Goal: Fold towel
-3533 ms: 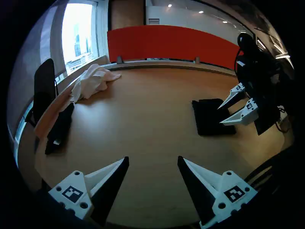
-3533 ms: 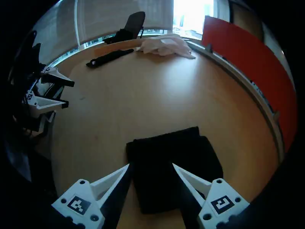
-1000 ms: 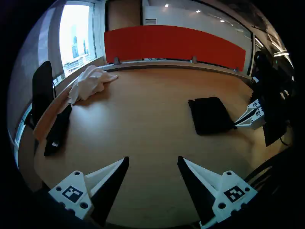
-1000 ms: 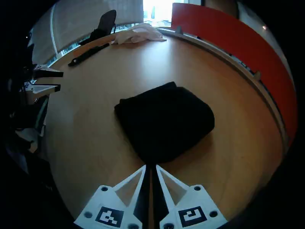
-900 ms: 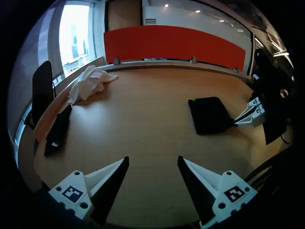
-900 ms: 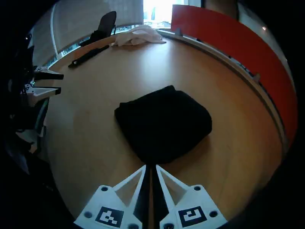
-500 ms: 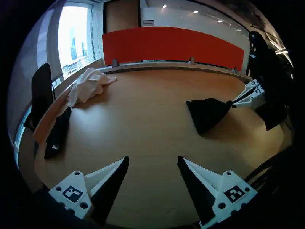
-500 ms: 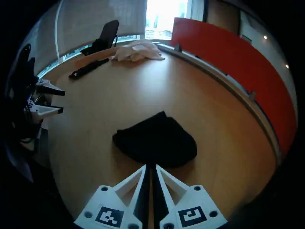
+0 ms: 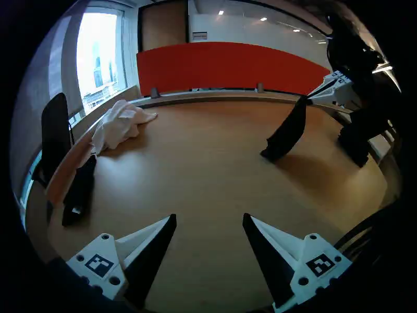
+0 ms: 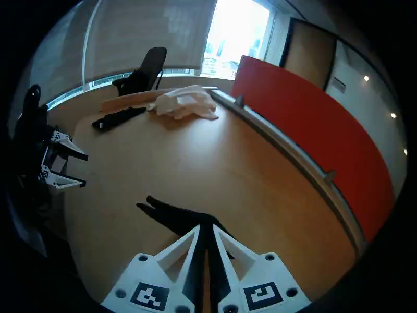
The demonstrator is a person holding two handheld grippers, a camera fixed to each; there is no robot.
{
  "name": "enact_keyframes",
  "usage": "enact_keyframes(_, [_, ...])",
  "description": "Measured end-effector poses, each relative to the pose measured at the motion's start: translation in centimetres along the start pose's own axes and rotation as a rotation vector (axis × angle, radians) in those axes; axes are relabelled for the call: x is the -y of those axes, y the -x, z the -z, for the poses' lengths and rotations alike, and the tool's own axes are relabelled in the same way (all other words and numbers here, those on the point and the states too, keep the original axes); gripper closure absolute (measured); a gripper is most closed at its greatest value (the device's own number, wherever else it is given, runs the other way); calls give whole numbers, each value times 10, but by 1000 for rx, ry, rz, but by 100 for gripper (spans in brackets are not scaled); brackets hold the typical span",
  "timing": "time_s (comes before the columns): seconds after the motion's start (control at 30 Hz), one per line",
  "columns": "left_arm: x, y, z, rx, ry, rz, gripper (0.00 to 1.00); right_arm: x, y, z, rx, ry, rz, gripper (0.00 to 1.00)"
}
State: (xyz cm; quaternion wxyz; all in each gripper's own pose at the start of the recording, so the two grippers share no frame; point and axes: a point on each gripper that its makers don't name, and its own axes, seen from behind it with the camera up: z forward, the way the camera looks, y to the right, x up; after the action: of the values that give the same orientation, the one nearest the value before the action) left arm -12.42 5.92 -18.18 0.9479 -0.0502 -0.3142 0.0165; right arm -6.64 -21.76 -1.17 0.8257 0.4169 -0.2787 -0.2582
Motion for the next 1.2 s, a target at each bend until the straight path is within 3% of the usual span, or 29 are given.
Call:
enact_keyframes(0.23, [-3, -7, -2, -10, 16, 0, 6, -17, -21, 17, -28, 24, 8, 97])
enact_keyframes(0.7, [-11, -19, -8, -21, 49, -13, 6, -50, -18, 50, -34, 82, -35, 97])
enact_keyframes(0.97, [-18, -25, -13, -19, 70, -28, 6, -88, -7, 78, -25, 141, -79, 97])
enact_keyframes(1.2, [-22, -30, -17, -16, 79, -35, 6, -126, 22, 106, 13, 202, -107, 97])
